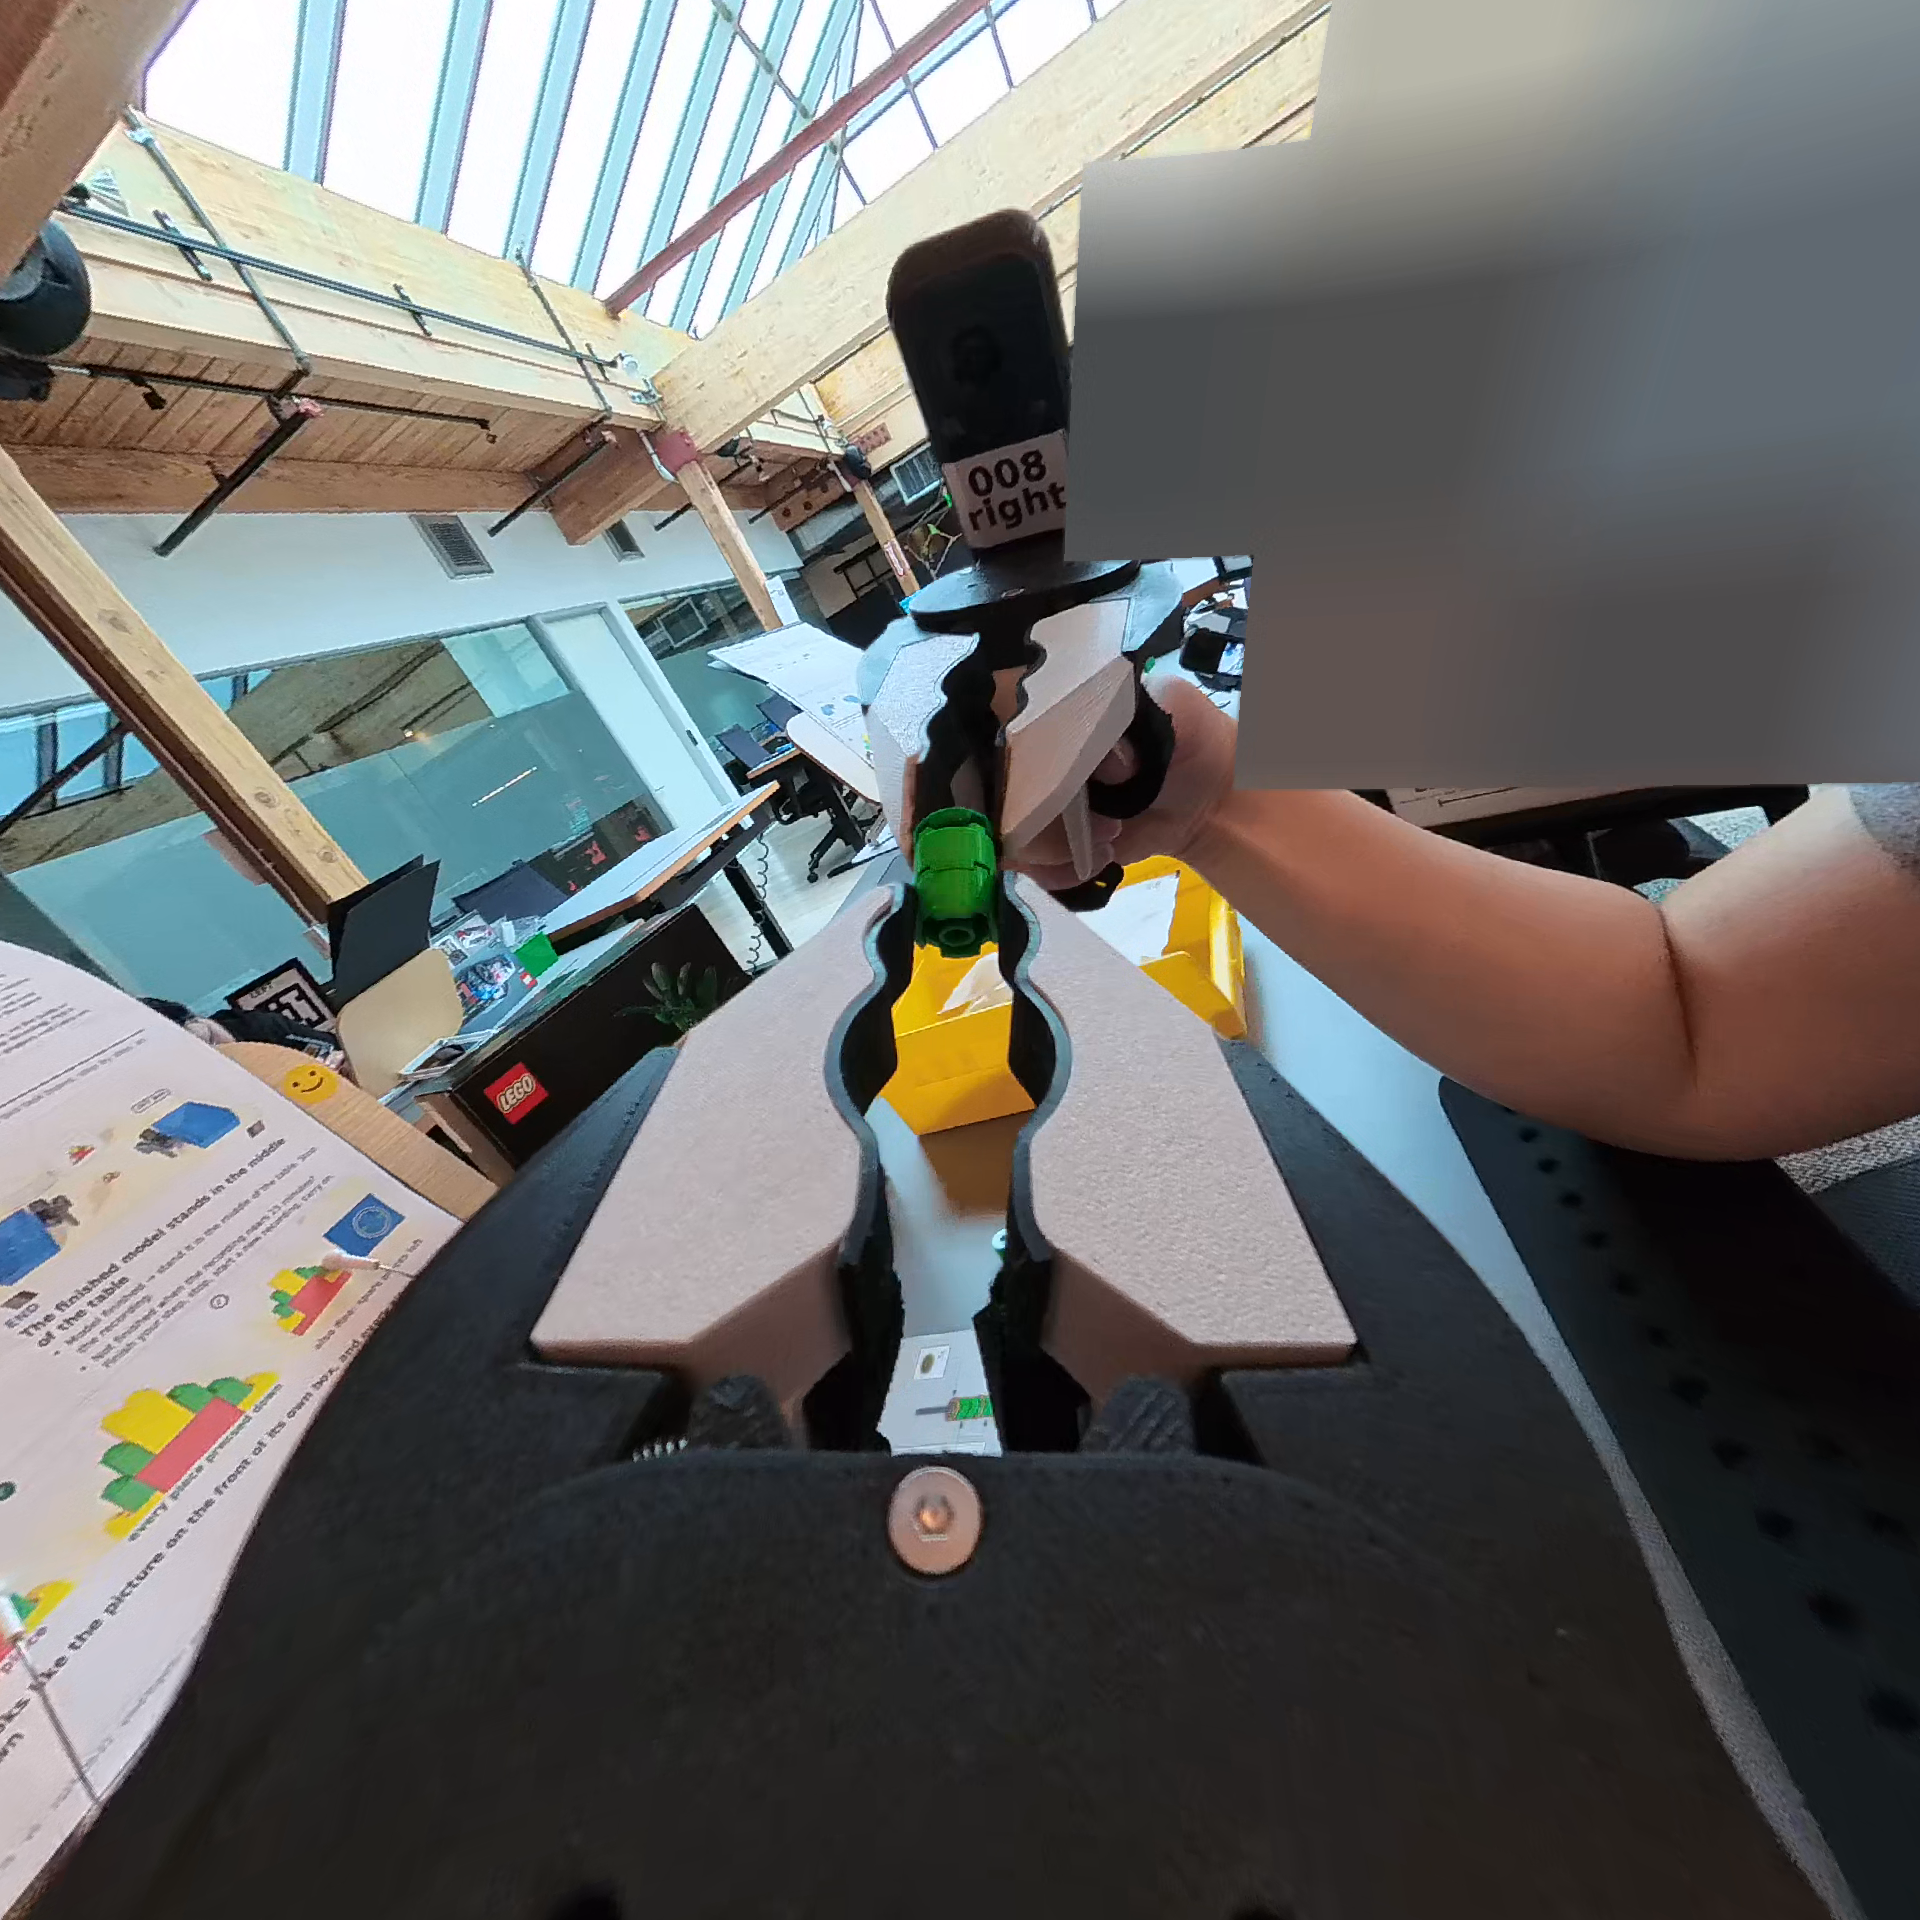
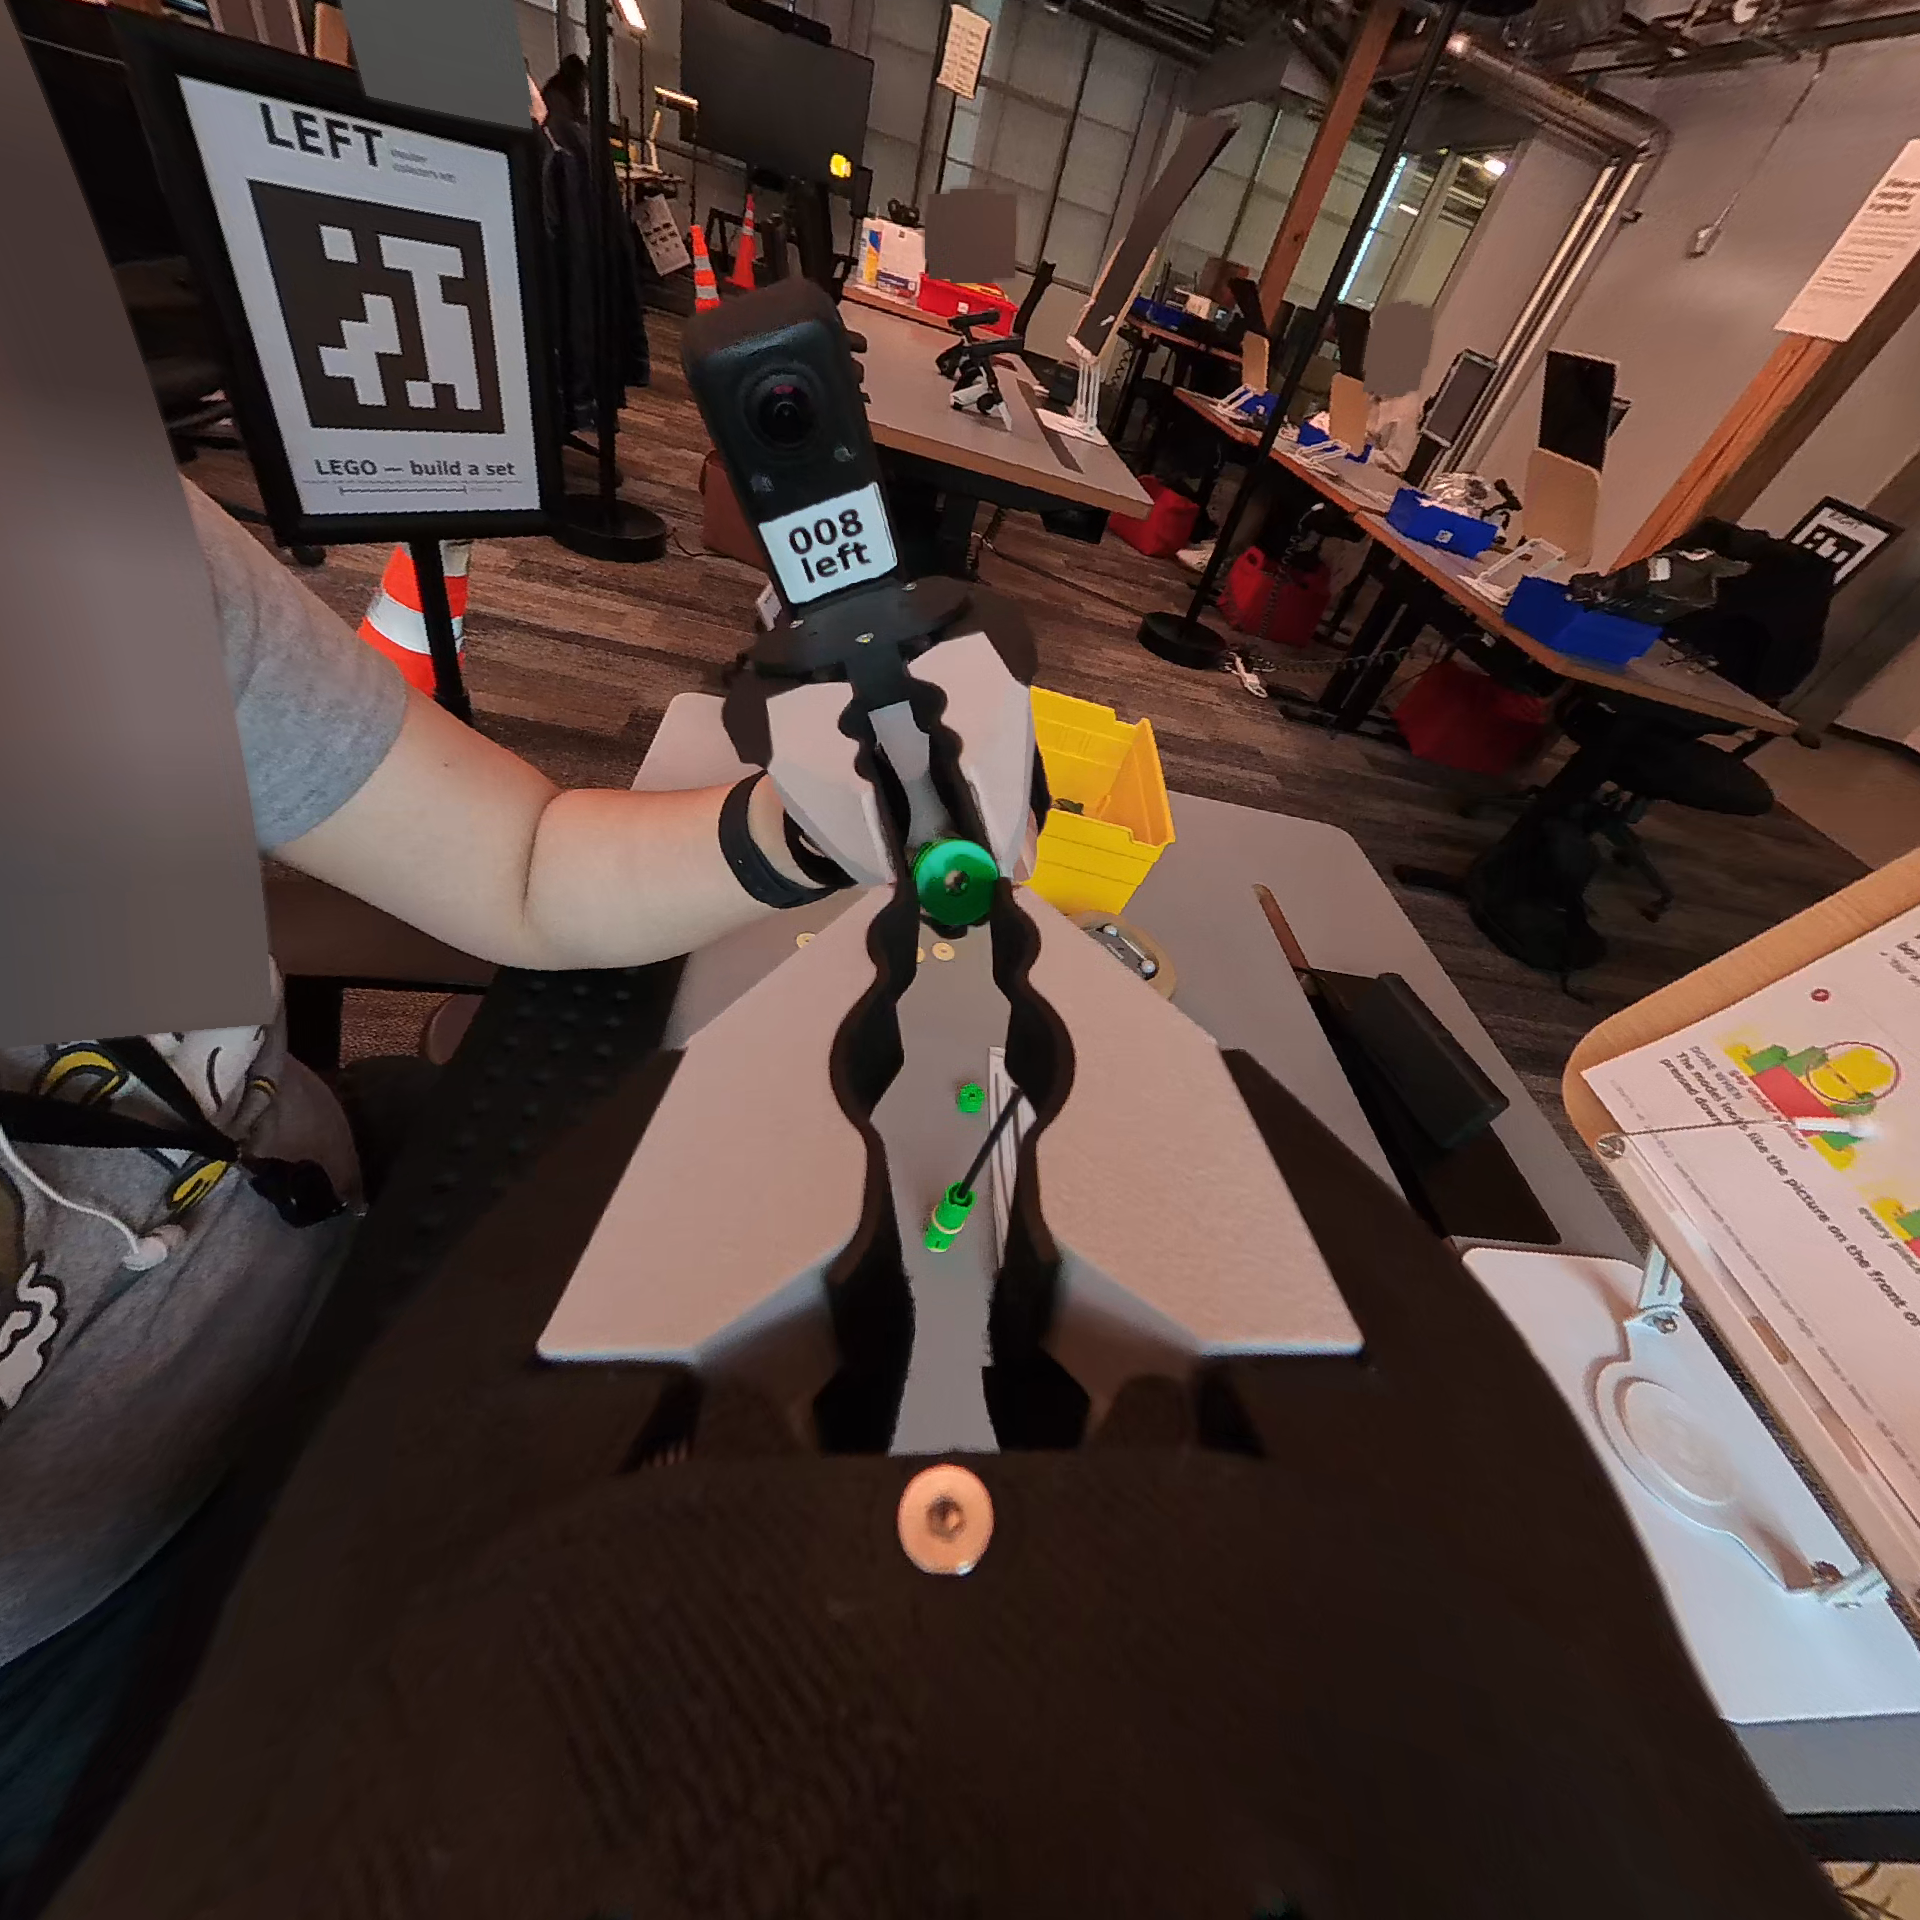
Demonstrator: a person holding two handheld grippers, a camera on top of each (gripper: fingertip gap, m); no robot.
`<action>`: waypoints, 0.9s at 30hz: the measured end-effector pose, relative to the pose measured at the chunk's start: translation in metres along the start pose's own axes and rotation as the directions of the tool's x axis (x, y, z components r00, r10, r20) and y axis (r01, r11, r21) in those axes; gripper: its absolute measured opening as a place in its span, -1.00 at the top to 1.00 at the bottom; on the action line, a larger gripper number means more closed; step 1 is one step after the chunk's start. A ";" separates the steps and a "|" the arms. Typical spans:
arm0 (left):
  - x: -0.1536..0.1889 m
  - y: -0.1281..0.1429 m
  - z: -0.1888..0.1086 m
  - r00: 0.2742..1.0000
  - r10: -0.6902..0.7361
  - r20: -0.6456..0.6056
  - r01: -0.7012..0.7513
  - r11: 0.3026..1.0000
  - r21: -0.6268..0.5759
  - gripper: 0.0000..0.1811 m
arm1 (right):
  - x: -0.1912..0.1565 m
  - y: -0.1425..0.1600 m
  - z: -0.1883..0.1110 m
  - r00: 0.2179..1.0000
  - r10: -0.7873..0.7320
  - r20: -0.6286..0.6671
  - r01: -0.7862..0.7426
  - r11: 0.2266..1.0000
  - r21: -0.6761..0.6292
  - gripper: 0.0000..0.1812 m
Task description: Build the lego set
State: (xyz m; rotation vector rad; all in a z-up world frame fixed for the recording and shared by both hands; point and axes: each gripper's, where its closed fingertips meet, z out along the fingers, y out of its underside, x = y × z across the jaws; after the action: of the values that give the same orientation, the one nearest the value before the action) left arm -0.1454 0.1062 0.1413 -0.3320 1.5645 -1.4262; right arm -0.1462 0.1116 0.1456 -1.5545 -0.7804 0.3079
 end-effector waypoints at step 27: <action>-0.014 0.039 0.005 0.998 0.017 0.063 0.000 0.966 -0.260 0.86 | 0.020 0.007 -0.002 0.994 -0.039 -0.100 0.037 0.999 -0.023 0.87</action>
State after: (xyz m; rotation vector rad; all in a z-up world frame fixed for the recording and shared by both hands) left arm -0.1194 0.1237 0.1139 -0.5210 1.6995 -1.1919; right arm -0.1284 0.1232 0.1443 -1.5611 -0.7354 0.1924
